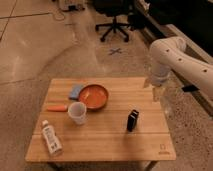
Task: Move the arm in a circular motion
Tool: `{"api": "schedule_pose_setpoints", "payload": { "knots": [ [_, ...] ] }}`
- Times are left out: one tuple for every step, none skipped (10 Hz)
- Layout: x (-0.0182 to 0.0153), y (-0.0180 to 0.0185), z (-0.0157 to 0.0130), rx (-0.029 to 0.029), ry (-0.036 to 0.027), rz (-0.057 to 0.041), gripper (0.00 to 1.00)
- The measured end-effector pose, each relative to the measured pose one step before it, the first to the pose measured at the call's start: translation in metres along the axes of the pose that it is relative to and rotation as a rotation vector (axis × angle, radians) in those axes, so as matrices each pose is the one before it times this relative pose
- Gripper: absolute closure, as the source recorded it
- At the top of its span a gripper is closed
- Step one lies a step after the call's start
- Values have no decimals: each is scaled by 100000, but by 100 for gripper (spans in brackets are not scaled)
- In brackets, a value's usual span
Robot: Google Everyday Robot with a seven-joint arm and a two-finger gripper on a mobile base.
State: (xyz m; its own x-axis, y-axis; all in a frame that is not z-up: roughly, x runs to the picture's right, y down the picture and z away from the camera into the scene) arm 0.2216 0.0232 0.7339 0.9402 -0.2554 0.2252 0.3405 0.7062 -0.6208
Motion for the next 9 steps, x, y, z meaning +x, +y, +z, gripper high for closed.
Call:
{"api": "schedule_pose_setpoints", "payload": {
  "knots": [
    [-2196,-1997,-46,-39,-367,-1878,35],
    [-2342,-2666,53,15,-44,-3205,35],
    [-1328,-1716,71,-75,-99,-2249,35],
    [-1653,-1863,68,84,-116,-2660,35],
    [-1802,-1444,-36,108,-220,-2219,35],
    [-1693,-992,-11,52,-342,-1725,35],
    [-1948,-1174,-33,228,-571,-2257,35],
    [-2499,-1550,-38,168,-646,-3622,35],
    [-1361,-675,15,63,-177,-1469,35]
  ]
}}
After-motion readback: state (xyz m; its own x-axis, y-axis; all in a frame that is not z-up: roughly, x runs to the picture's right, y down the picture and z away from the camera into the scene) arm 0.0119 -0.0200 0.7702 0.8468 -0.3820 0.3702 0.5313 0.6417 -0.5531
